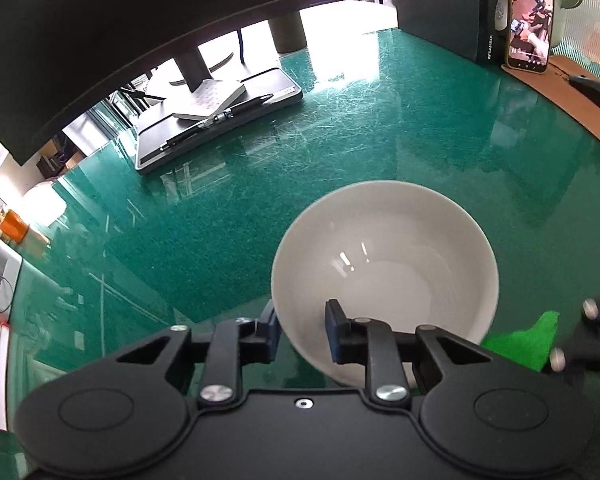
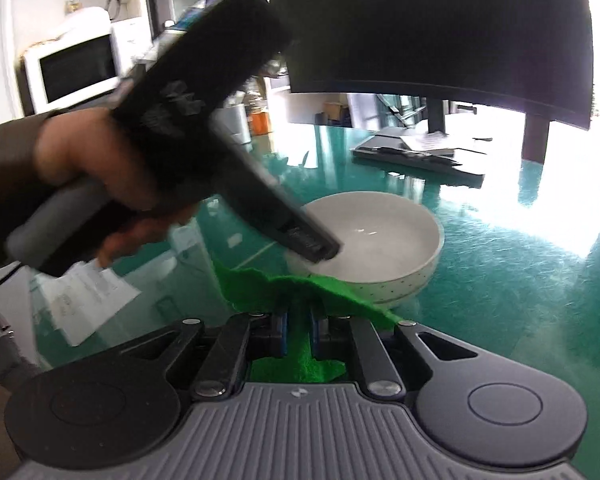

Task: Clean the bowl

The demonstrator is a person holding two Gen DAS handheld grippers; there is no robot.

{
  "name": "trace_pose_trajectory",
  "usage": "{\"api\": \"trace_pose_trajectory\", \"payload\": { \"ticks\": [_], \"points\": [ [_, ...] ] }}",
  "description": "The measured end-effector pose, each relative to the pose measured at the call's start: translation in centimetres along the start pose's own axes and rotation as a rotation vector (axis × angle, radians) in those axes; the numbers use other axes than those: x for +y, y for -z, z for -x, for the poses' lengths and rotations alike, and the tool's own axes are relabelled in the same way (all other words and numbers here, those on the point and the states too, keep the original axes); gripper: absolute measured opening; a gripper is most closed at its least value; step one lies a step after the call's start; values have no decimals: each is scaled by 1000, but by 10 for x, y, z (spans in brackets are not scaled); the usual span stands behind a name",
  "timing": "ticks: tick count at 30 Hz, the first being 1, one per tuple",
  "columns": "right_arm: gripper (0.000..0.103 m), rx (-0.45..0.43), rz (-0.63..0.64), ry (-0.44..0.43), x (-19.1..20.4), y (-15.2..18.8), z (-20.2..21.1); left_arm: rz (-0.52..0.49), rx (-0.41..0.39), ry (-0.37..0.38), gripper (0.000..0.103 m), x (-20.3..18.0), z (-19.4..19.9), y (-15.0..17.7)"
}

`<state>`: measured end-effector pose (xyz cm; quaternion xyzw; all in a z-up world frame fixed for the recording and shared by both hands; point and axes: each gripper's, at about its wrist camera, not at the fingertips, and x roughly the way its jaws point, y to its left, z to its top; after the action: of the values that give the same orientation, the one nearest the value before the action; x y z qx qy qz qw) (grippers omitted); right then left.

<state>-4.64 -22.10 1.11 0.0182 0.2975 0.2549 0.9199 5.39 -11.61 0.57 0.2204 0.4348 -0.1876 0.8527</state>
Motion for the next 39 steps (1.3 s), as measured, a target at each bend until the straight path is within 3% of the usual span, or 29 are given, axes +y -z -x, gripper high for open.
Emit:
{"api": "trace_pose_trajectory", "payload": {
  "ticks": [13, 18, 21, 32, 39],
  "points": [
    [10, -31, -125, 174, -55, -7, 3, 17, -1, 11, 22, -5, 6, 9],
    [9, -19, -73, 171, -35, -2, 3, 3, -5, -45, 30, -11, 2, 10],
    [9, -11, -45, 162, -23, 2, 7, 8, -2, -42, 31, -9, 1, 9],
    [15, 24, -25, -20, 3, 8, 6, 10, -5, -47, 32, -4, 1, 12],
    [13, -2, -111, 63, -27, 1, 5, 43, 6, -30, 26, 2, 4, 17]
  ]
}}
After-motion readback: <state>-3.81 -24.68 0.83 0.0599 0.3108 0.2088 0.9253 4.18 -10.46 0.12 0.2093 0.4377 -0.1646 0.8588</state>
